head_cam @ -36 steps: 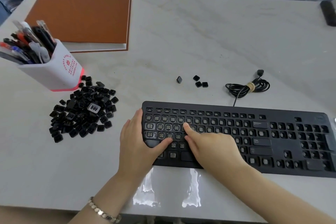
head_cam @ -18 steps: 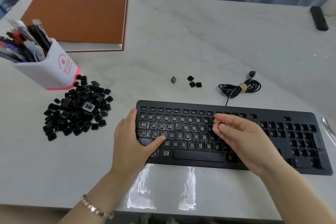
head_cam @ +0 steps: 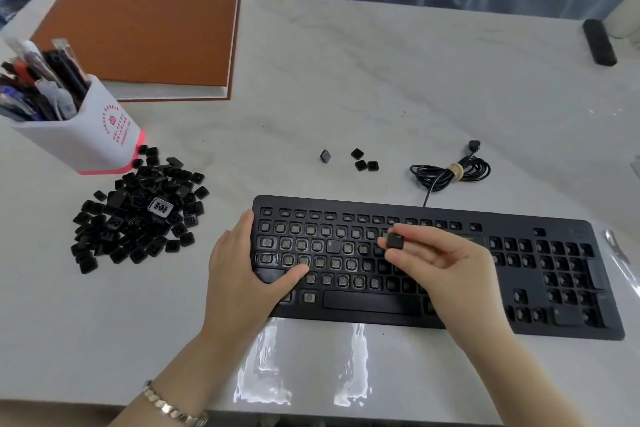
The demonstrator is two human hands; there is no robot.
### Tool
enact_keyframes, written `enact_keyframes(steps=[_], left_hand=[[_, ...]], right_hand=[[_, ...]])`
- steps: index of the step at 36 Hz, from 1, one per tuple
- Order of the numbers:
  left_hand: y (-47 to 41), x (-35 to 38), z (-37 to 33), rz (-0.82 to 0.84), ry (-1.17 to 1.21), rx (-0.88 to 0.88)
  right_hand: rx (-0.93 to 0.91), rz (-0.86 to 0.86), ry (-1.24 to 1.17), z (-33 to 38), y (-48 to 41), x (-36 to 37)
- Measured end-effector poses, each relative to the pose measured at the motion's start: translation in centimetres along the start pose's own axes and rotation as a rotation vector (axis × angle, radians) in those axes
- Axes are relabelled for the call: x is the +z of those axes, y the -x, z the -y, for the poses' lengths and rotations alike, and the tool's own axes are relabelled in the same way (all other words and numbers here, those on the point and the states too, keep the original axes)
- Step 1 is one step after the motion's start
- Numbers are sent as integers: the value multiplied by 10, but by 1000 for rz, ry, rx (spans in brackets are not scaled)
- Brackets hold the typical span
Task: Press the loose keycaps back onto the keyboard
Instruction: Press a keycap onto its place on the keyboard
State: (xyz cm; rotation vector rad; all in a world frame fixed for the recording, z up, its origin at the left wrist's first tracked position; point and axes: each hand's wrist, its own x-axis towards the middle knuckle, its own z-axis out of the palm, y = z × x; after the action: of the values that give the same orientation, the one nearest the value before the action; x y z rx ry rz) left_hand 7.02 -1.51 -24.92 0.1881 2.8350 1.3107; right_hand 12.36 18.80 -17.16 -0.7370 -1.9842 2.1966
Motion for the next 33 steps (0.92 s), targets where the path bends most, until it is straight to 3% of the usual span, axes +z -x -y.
enact_keyframes(steps=[4, 12, 22, 33], left_hand=[[0, 0, -1, -2, 0, -16], [1, 0, -1, 2, 6, -27], [1, 0, -1, -20, 3, 15], [0, 1, 1, -9, -5, 16]], right_hand=[[-93, 25, -32, 1, 4, 6], [-112, -5, -31, -1, 6, 4], [116, -27, -70, -7, 5, -8], [-11, -106, 256, -20, -6, -10]])
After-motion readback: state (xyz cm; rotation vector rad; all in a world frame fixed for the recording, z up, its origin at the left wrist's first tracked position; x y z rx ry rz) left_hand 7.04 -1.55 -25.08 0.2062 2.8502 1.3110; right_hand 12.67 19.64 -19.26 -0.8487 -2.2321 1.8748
